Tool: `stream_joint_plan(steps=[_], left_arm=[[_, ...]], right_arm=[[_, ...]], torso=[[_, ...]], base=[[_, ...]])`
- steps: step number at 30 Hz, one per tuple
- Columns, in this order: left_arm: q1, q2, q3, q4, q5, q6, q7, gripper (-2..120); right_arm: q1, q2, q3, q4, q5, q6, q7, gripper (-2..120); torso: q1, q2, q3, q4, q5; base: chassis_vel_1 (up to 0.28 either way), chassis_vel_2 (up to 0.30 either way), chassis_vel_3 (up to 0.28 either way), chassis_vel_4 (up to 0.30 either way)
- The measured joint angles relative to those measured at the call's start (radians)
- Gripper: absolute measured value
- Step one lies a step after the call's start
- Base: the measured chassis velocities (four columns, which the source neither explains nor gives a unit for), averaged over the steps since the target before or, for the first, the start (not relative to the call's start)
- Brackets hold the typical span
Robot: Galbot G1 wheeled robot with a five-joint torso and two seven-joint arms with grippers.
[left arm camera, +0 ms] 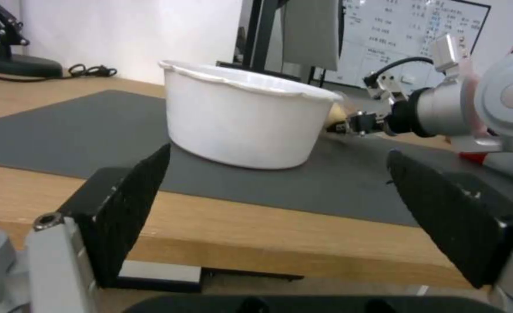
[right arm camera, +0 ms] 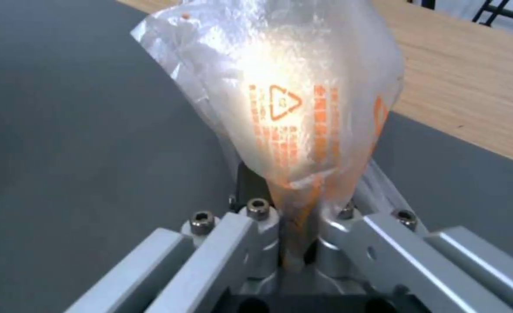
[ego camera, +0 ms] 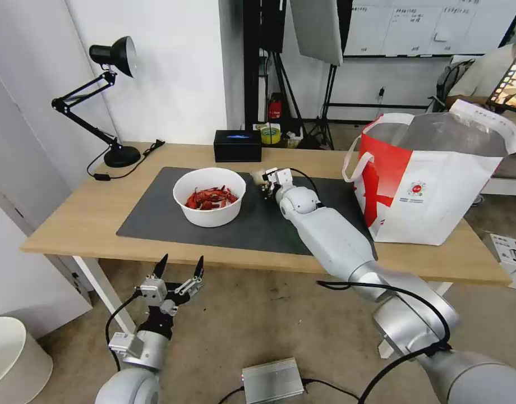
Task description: Pick up the trash from the table and place it into the takeout bag.
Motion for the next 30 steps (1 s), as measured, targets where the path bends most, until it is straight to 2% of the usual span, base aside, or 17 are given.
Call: stream_joint_plan(steps=[7, 13, 27, 30], left_arm=[[0.0, 0.002, 0.003, 0.0, 0.0, 0.0, 0.0, 100], [-0.002, 0.007, 0.003, -0.002, -0.002, 0.0, 0.0, 100], [-0.005, 0.02, 0.003, 0.0, -0.008, 0.001, 0.0, 100], [-0.005, 0.017, 0.005, 0.005, -0.008, 0.001, 0.0, 100]], right_arm=[[-0.014, -0.025, -0.004, 0.059, 0.004, 0.004, 0.019, 3], [-0.024, -0.073, -0.012, 0.158, 0.006, 0.004, 0.054, 3], [-0.052, -0.254, -0.04, 0.473, 0.106, -0.019, 0.106, 3], [-0.082, -0.301, -0.039, 0.577, 0.122, -0.036, 0.12, 3]], torso=[[0.0, 0.0, 0.0, 0.0, 0.0], [0.0, 0.0, 0.0, 0.0, 0.0001], [0.0, 0.0, 0.0, -0.0001, 0.0001], [0.0, 0.0, 0.0, 0.0, 0.0002]], base=[[0.0, 0.0, 0.0, 0.0], [0.0, 0.0, 0.0, 0.0], [0.0, 0.0, 0.0, 0.0], [0.0, 0.0, 0.0, 0.0]])
